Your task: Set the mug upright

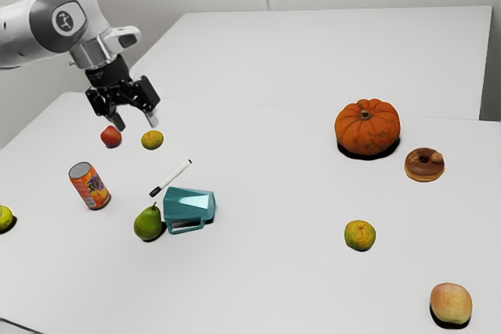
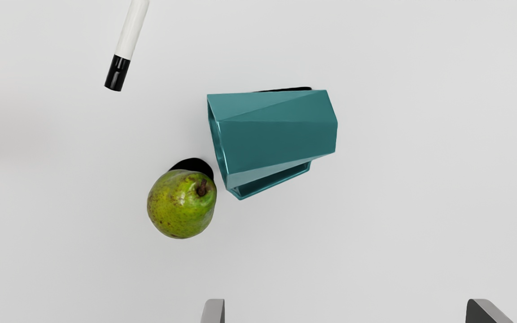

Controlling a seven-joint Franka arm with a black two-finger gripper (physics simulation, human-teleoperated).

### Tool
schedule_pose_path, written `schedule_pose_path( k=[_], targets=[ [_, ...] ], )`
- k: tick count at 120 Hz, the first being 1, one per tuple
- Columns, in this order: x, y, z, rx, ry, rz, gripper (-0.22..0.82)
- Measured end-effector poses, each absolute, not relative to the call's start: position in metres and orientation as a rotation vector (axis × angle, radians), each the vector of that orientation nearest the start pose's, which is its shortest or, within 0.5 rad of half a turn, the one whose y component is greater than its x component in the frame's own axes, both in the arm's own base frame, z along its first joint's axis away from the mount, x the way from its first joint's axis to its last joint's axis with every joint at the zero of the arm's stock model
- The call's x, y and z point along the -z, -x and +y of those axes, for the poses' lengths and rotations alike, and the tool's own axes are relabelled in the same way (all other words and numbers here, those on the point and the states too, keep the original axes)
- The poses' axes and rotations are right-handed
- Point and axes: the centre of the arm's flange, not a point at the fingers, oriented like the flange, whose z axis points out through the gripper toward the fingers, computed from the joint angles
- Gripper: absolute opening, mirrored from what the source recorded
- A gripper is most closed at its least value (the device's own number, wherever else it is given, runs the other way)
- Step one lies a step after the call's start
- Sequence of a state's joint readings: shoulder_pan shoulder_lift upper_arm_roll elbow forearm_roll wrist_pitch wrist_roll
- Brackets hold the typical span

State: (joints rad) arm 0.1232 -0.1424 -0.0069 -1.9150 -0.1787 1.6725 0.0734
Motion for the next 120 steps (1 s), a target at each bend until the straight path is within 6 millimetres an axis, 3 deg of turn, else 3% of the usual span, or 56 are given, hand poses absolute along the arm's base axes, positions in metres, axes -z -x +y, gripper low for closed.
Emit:
schedule_pose_path(
  k=[29,79,120],
  targets=[
    [-0.502,-0.503,0.069,-0.080,3.414,-0.117,0.58],
    [-0.426,-0.500,0.090,0.052,3.555,-0.095,0.58],
    [-0.374,-0.500,0.100,0.115,3.653,-0.087,0.58]
  ],
)
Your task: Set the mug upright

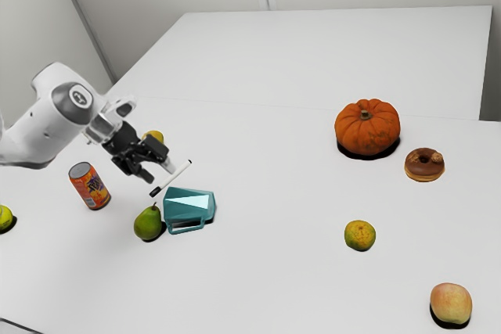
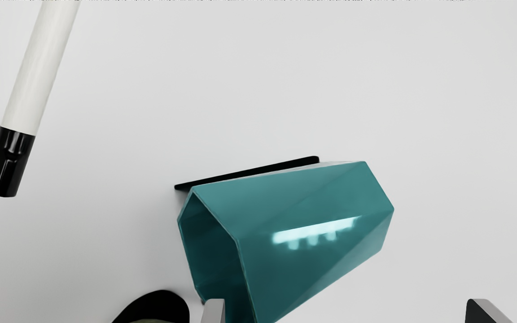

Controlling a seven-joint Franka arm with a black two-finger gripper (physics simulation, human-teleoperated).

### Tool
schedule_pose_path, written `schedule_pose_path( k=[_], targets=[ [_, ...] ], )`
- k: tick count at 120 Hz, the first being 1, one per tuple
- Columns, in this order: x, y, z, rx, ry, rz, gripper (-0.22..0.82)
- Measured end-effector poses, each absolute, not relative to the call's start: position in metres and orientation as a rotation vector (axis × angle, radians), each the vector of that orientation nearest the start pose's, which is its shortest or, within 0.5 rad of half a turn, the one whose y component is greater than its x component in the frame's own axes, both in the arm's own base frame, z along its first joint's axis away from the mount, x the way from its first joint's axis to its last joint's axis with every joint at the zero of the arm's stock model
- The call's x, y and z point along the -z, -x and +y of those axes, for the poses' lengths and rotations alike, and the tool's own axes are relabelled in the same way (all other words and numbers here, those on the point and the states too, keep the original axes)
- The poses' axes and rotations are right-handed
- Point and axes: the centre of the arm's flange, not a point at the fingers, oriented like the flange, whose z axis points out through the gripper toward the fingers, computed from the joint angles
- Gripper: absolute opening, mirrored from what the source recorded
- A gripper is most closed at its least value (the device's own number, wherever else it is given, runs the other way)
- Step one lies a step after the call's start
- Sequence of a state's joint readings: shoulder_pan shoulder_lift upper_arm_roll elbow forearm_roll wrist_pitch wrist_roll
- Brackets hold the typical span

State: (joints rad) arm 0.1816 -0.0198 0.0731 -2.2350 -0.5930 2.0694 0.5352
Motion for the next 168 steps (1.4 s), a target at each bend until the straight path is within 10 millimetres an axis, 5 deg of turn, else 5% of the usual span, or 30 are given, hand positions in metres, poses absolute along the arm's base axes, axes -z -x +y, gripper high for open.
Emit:
schedule_pose_path(
  k=[49,117,168],
  targets=[
    [-0.334,-0.497,0.109,-0.156,-2.516,0.063,0.58],
    [-0.293,-0.496,0.095,-0.252,-2.377,0.024,0.57],
    [-0.294,-0.498,0.093,-0.318,-2.361,-0.063,-0.01]
  ],
)
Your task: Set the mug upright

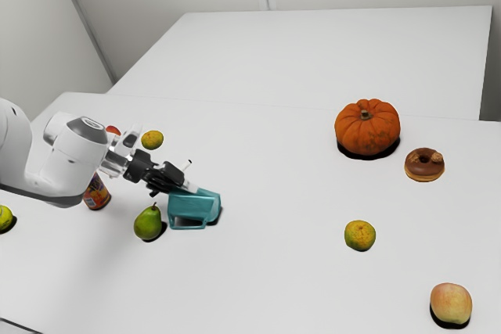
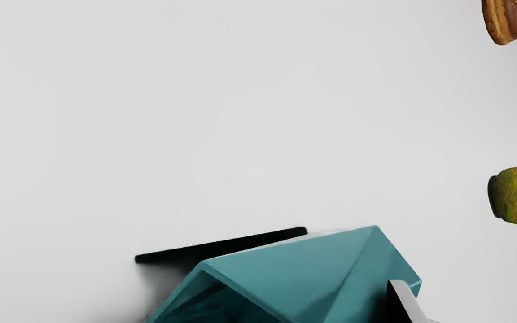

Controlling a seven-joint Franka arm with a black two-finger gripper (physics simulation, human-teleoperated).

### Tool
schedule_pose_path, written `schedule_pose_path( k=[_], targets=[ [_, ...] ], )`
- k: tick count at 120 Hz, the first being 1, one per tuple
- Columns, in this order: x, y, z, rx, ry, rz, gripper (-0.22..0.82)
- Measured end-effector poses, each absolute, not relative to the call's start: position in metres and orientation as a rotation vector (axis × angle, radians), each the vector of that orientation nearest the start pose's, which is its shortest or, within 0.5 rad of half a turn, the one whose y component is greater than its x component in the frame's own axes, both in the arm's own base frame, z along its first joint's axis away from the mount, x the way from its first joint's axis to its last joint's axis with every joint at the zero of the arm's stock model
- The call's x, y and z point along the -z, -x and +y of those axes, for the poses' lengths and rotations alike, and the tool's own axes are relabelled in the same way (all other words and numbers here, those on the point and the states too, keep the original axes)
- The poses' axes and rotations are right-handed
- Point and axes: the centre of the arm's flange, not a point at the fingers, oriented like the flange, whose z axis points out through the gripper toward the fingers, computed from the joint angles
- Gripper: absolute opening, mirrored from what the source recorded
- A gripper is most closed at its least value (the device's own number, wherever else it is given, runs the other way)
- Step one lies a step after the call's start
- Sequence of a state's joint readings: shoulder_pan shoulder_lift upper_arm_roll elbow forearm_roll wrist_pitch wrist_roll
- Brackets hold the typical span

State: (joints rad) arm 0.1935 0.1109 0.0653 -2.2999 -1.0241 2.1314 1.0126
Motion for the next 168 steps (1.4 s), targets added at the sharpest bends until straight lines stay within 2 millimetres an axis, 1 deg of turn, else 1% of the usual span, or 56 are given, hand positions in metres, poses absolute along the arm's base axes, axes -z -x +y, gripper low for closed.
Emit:
schedule_pose_path(
  k=[9,25,65,77,91,97,111,134,151,168],
  targets=[
    [-0.296,-0.499,0.093,-0.327,-2.367,-0.077,-0.07],
    [-0.310,-0.500,0.091,-0.366,-2.373,-0.109,-0.13],
    [-0.343,-0.502,0.080,-0.438,-2.371,-0.207,-0.18],
    [-0.361,-0.504,0.076,-0.468,-2.379,-0.253,-0.18],
    [-0.390,-0.517,0.073,-0.489,-2.422,-0.351,-0.18],
    [-0.399,-0.522,0.069,-0.484,-2.444,-0.393,-0.18],
    [-0.415,-0.532,0.060,-0.431,-2.505,-0.497,-0.18],
    [-0.431,-0.539,0.046,-0.283,-2.640,-0.634,-0.18],
    [-0.436,-0.543,0.040,-0.189,-2.748,-0.674,-0.18],
    [-0.434,-0.546,0.034,-0.119,-2.850,-0.681,-0.18]
  ],
)
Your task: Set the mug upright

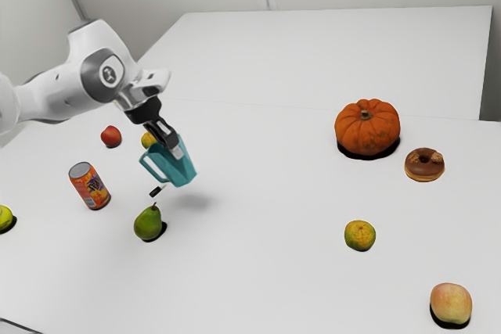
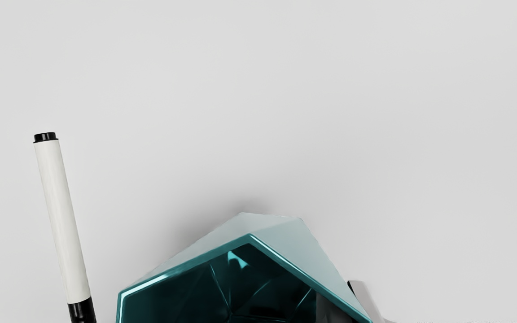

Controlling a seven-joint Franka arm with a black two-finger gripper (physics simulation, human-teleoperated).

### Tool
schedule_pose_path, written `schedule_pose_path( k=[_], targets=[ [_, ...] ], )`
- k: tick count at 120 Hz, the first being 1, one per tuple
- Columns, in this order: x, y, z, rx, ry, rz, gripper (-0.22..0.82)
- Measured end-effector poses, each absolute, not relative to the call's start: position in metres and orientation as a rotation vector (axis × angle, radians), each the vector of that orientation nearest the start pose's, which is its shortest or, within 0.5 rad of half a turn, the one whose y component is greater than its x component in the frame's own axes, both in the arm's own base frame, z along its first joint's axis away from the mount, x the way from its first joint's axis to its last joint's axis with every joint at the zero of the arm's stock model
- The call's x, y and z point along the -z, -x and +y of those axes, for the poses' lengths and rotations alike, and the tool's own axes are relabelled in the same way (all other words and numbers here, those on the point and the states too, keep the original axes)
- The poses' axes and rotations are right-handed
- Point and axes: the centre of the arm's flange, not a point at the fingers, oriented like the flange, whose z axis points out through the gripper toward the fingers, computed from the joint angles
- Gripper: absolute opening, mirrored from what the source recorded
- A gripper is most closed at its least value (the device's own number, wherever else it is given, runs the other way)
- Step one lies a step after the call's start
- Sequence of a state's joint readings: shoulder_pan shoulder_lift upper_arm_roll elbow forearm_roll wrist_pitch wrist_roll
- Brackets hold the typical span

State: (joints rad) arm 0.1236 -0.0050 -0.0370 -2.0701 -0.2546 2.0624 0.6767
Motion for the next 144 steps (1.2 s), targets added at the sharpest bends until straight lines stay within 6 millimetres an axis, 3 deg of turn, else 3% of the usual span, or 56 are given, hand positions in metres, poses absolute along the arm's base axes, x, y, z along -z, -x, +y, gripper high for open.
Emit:
schedule_pose_path(
  k=[57,86,115,144],
  targets=[
    [-0.405,-0.561,0.019,0.186,3.061,0.620,-0.18],
    [-0.388,-0.557,0.028,0.195,3.056,0.505,-0.18],
    [-0.372,-0.557,0.017,0.166,3.072,0.458,-0.18],
    [-0.360,-0.558,0.020,0.141,3.087,0.395,-0.18]
  ],
)
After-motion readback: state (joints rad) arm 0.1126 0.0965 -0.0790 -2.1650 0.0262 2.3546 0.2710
